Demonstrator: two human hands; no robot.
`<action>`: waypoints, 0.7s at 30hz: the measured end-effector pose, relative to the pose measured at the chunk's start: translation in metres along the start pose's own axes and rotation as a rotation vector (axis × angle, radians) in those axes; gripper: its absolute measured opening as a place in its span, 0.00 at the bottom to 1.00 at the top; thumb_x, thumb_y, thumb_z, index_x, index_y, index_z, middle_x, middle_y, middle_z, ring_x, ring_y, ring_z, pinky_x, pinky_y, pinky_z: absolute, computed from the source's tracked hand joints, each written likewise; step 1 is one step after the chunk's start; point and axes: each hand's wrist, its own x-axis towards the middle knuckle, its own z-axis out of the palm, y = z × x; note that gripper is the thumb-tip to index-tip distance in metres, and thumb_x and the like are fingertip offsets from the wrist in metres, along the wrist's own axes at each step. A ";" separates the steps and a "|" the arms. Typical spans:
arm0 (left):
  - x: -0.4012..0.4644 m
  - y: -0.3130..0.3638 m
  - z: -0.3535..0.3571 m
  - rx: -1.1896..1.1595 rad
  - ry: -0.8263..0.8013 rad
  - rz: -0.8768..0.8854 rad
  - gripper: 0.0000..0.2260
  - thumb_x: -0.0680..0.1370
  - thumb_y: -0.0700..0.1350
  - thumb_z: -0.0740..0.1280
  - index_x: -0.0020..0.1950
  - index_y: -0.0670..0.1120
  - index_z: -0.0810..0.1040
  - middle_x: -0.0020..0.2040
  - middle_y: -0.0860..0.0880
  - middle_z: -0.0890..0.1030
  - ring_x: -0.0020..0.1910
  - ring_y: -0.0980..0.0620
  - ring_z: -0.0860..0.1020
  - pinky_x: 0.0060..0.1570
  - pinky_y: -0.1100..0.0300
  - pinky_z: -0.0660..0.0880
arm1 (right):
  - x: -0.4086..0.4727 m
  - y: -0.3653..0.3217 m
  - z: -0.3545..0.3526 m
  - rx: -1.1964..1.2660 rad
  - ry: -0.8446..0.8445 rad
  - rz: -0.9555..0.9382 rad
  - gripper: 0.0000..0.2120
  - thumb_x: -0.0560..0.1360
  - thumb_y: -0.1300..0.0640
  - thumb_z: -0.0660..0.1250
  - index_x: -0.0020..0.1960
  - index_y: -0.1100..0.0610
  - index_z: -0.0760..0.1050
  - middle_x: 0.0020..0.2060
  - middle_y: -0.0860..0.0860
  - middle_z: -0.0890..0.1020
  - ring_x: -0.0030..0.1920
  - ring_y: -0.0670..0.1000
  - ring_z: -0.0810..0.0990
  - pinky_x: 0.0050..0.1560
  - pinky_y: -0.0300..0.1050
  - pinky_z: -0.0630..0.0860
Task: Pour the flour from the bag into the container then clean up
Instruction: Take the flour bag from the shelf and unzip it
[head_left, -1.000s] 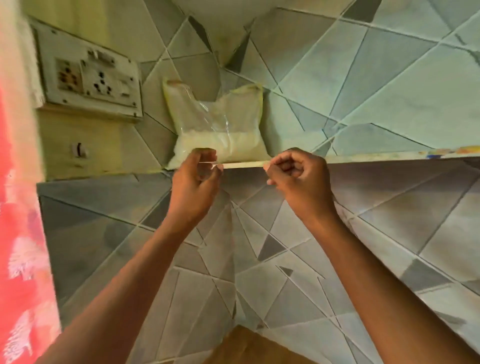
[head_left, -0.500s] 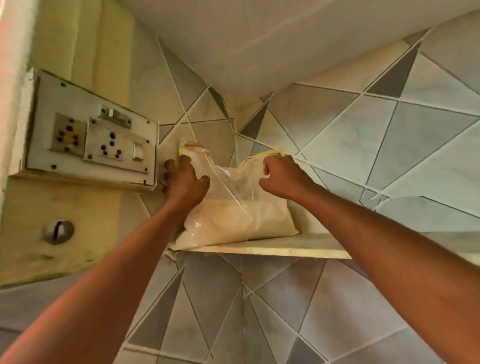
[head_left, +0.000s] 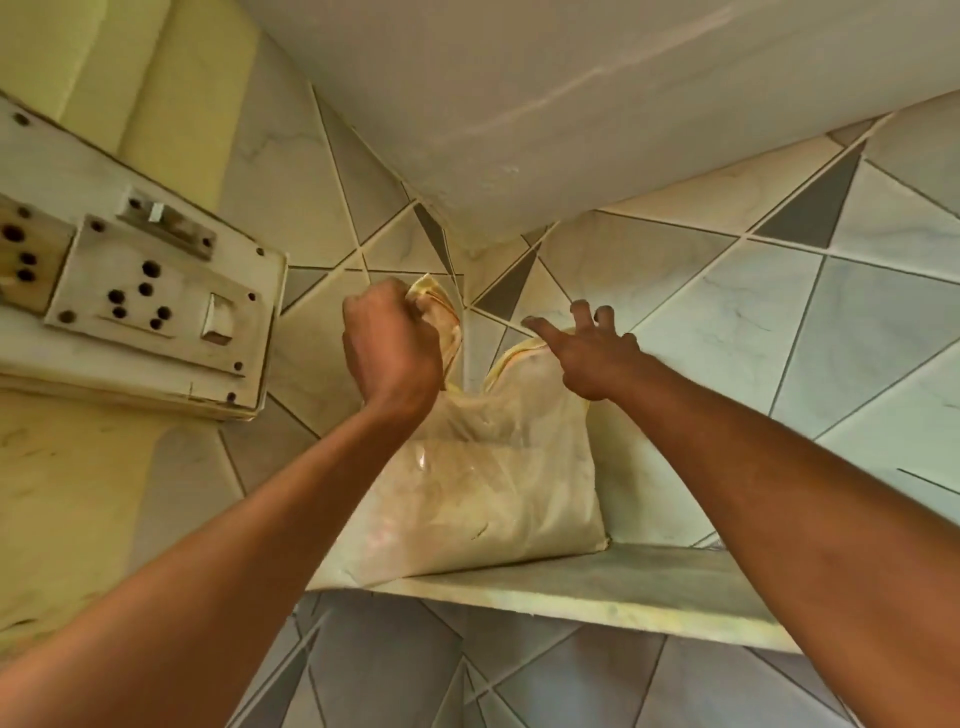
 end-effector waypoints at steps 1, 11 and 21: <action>-0.003 0.008 -0.005 -0.012 0.065 0.030 0.07 0.81 0.39 0.63 0.52 0.43 0.81 0.46 0.48 0.80 0.48 0.48 0.76 0.41 0.54 0.71 | 0.001 0.001 -0.002 -0.008 -0.003 -0.020 0.38 0.79 0.63 0.60 0.78 0.34 0.49 0.78 0.57 0.49 0.77 0.66 0.50 0.68 0.67 0.65; -0.005 0.052 -0.053 -0.003 0.365 0.270 0.12 0.78 0.44 0.54 0.48 0.44 0.76 0.42 0.52 0.70 0.46 0.49 0.64 0.46 0.62 0.54 | -0.032 0.048 -0.055 0.129 0.039 -0.122 0.12 0.78 0.60 0.67 0.58 0.47 0.73 0.58 0.55 0.79 0.60 0.60 0.75 0.61 0.58 0.67; 0.037 0.095 -0.153 0.058 0.422 0.039 0.09 0.80 0.38 0.57 0.52 0.41 0.76 0.50 0.44 0.77 0.51 0.47 0.69 0.45 0.54 0.62 | -0.073 0.031 -0.145 0.349 0.304 -0.201 0.08 0.76 0.62 0.67 0.43 0.49 0.79 0.46 0.58 0.82 0.48 0.61 0.81 0.44 0.46 0.71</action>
